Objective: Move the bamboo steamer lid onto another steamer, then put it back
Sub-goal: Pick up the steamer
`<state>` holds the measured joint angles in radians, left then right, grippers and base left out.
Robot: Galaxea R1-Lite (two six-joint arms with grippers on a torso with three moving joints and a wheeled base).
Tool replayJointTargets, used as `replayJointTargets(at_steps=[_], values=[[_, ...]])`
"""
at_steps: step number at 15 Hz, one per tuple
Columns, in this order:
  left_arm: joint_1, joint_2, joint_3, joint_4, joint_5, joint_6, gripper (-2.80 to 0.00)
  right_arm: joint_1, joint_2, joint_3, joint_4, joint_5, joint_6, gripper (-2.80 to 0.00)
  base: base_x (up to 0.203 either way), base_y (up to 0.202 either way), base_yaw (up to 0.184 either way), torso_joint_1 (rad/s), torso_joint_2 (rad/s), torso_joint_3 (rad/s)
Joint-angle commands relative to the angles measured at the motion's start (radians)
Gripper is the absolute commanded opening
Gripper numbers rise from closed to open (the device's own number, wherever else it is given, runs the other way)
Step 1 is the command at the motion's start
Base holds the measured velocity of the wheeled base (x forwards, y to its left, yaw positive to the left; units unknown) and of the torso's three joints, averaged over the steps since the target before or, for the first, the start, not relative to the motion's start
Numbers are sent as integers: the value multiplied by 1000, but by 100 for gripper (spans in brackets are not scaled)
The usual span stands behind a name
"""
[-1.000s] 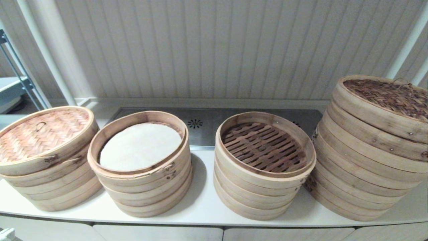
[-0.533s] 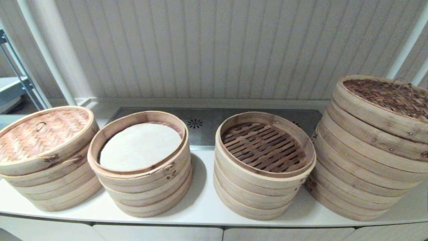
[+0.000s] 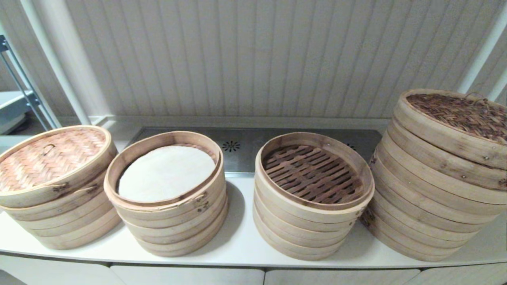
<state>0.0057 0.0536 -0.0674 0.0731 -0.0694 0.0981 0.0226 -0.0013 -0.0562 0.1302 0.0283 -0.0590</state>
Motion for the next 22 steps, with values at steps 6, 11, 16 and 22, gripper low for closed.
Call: replayJointTargets(at_steps=[6,11,16,22], values=[[-1,-54,87,-112,60,-23,-280,0,-3,2,0,-5,13,-280,0,0,0,0,0,0],[-3,-52,93,-138,66,-81,-280,0,-2,4,-1,-7,19,-280,0,0,0,0,0,0],[-3,-54,97,-153,68,-97,-280,-1,-2,4,-1,-8,21,-280,0,0,0,0,0,0],[-3,-54,97,-150,68,-95,-280,-1,-2,4,0,-7,19,-280,0,0,0,0,0,0]])
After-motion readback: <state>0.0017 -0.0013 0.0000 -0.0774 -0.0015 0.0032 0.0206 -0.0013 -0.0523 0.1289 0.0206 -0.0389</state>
